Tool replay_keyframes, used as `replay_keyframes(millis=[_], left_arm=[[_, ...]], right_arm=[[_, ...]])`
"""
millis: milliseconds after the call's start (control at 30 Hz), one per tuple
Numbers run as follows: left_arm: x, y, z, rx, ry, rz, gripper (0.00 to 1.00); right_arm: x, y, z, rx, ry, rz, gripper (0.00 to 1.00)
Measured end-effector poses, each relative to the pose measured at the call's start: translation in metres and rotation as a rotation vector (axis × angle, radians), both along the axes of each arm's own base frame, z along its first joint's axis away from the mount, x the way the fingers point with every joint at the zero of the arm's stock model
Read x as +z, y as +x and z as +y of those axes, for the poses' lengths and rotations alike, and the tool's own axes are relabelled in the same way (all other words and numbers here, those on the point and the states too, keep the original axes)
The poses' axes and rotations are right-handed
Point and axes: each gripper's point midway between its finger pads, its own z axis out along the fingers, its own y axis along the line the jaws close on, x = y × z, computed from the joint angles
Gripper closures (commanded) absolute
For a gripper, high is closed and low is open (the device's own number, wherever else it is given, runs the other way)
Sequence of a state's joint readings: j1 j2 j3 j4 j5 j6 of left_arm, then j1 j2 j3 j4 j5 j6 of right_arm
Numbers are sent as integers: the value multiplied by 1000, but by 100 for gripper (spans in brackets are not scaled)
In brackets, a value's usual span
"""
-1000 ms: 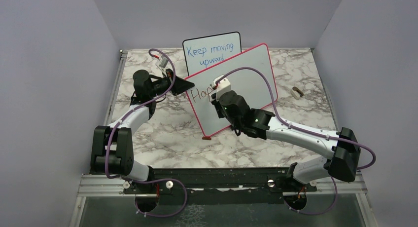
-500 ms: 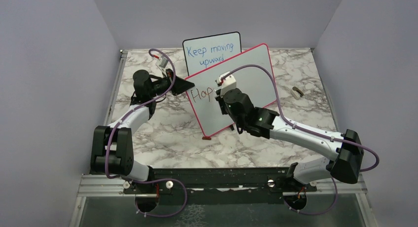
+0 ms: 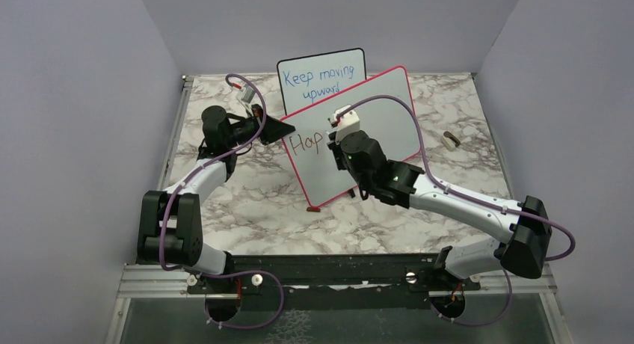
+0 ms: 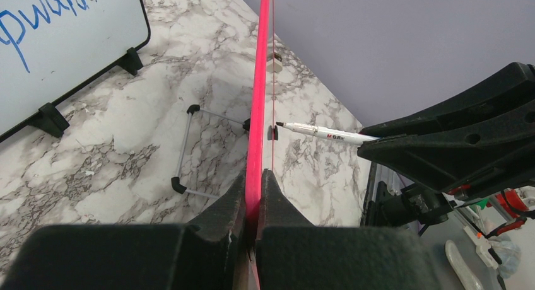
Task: Write a sentence on the whiteboard
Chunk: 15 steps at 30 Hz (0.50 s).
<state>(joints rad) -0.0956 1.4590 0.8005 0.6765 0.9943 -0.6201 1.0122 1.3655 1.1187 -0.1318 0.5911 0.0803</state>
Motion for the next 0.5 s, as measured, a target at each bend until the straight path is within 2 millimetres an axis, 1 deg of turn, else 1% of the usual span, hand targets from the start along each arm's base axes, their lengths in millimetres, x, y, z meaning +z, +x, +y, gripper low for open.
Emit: replay_keyframes(millis=[133, 367, 500], left_arm=[[0, 0, 0, 0, 0, -1, 100], [0, 0, 0, 0, 0, 0, 100], [0, 0, 0, 0, 0, 0, 100]], right_arm=[[3, 1, 2, 2, 6, -6, 99], [-5, 3, 6, 6, -9, 5, 99], [-4, 3, 7, 6, -7, 3, 99]])
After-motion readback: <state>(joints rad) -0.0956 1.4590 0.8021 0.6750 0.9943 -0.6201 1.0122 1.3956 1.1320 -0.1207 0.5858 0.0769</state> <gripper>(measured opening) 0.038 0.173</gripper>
